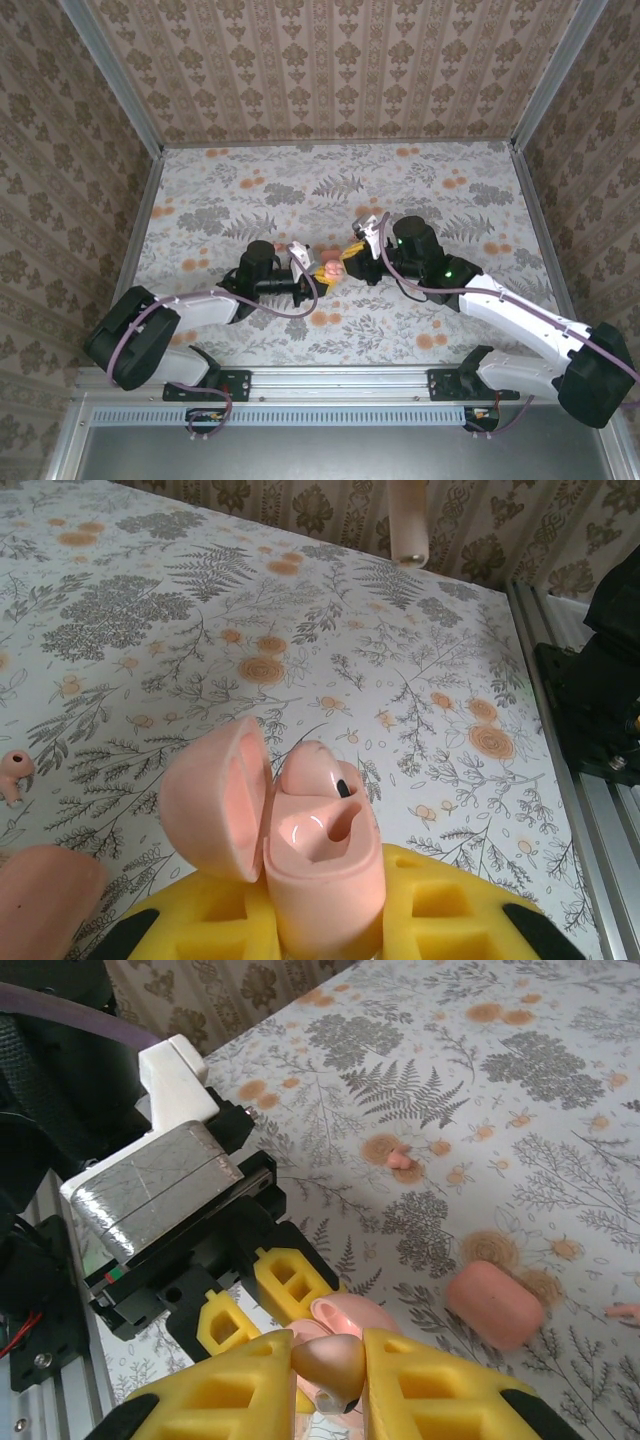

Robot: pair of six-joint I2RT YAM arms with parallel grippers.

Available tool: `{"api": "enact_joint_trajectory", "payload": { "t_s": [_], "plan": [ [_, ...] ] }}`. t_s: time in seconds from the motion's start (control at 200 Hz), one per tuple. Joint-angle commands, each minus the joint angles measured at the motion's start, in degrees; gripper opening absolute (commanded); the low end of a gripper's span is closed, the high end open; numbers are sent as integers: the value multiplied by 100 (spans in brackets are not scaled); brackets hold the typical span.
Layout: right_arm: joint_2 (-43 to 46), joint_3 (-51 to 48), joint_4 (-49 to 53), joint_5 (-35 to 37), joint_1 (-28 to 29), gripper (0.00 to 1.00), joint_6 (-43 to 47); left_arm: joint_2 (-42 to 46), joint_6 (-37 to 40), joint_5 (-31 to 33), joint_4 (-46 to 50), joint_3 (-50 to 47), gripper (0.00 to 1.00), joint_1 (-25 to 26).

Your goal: Insert the wireless bluetooth earbuds into the charging case

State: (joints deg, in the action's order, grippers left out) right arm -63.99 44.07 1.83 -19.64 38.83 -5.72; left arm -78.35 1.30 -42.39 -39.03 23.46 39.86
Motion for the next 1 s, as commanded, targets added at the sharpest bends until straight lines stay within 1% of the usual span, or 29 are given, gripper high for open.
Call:
{"api": "enact_joint_trajectory", "payload": {
  "t_s": [0.0, 0.11, 0.49, 0.82, 0.995],
  "plan": [
    [-134, 6, -265, -310, 0, 21, 20, 152, -65, 62, -112, 130, 15, 70],
    [-243, 13, -370, -323, 41, 21, -65, 192, -160, 169, -313, 45, 15, 82],
    [-727, 195, -446, -289, 141, 20, -114, 337, -188, 324, -325, -26, 15, 106],
    [-764, 180, -585, -306, 186, 20, -162, 390, -196, 468, -316, -43, 15, 110],
    [-824, 172, -495, -249, 204, 20, -145, 390, -226, 486, -346, -17, 15, 101]
  ]
}}
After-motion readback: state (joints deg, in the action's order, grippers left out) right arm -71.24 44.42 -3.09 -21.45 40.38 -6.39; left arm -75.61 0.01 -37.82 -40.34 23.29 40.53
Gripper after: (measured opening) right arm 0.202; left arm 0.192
